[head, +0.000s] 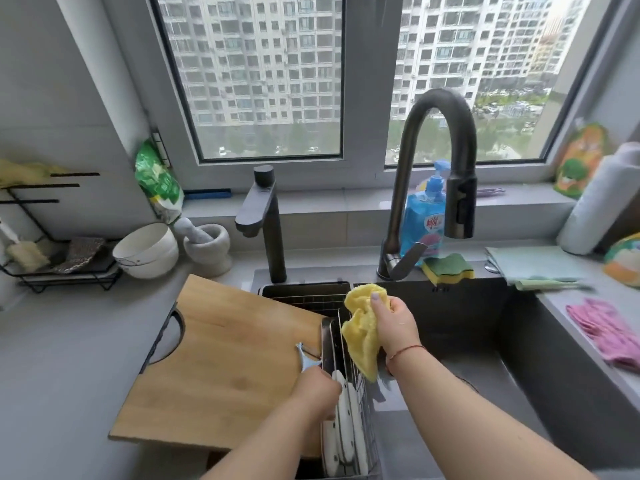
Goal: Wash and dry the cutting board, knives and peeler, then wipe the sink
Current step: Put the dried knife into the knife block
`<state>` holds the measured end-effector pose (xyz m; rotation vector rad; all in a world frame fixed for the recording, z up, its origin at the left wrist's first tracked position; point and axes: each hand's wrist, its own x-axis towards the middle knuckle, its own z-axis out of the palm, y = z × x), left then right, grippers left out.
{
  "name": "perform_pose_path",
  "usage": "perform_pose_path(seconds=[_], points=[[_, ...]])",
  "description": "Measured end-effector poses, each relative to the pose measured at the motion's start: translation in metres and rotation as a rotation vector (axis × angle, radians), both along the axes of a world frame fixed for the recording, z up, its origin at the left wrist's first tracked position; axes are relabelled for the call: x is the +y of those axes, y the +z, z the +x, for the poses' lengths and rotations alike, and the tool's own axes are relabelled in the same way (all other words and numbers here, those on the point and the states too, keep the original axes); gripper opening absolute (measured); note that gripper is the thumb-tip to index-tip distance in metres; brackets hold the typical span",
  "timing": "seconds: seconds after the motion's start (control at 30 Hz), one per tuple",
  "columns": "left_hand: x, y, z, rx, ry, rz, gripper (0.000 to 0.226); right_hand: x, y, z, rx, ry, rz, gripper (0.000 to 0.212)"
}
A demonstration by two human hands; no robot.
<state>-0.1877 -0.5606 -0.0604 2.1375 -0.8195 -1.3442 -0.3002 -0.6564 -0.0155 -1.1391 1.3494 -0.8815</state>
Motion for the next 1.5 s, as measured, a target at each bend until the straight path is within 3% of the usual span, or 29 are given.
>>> perform_pose_path(seconds=[0.1,0.37,0.47,0.53,0.7,0.8,1.07,1.3,1.4,1.5], points=[[-0.014,-0.033,0.001,-0.146,-0.079,0.043,0.005,-0.001,-0.005,-0.010,-0.026,0.008,0.013,0.027],[-0.021,-0.004,-0.020,-0.472,-0.300,0.101,0.040,-0.010,-0.004,-0.031,-0.058,0.024,-0.005,0.024],[-0.022,-0.012,-0.021,-0.546,-0.332,0.098,0.032,-0.012,-0.002,-0.037,-0.061,0.044,0.005,0.022],[-0.024,-0.015,-0.020,-0.533,-0.292,0.077,0.020,-0.013,-0.003,-0.041,-0.046,0.066,0.005,0.018],[-0.026,-0.008,-0.012,-0.445,-0.081,0.039,0.023,-0.016,-0.005,-0.043,-0.056,0.064,-0.004,0.016],[-0.026,-0.002,0.000,-0.419,-0.068,0.024,0.030,-0.018,-0.002,-0.037,-0.065,0.052,-0.023,0.016],[-0.003,0.023,0.031,-0.172,0.085,-0.112,0.019,-0.019,0.008,-0.010,-0.104,0.096,-0.084,0.022],[0.017,0.051,0.053,-0.135,0.196,-0.183,0.009,-0.006,0.015,0.013,-0.074,0.117,-0.080,0.022],[0.024,0.061,0.063,-0.077,0.226,-0.262,0.007,0.010,0.022,0.026,-0.061,0.141,-0.168,0.015],[0.029,0.082,0.064,0.051,0.201,-0.371,0.009,0.034,0.026,0.046,0.048,0.336,-0.372,0.016]])
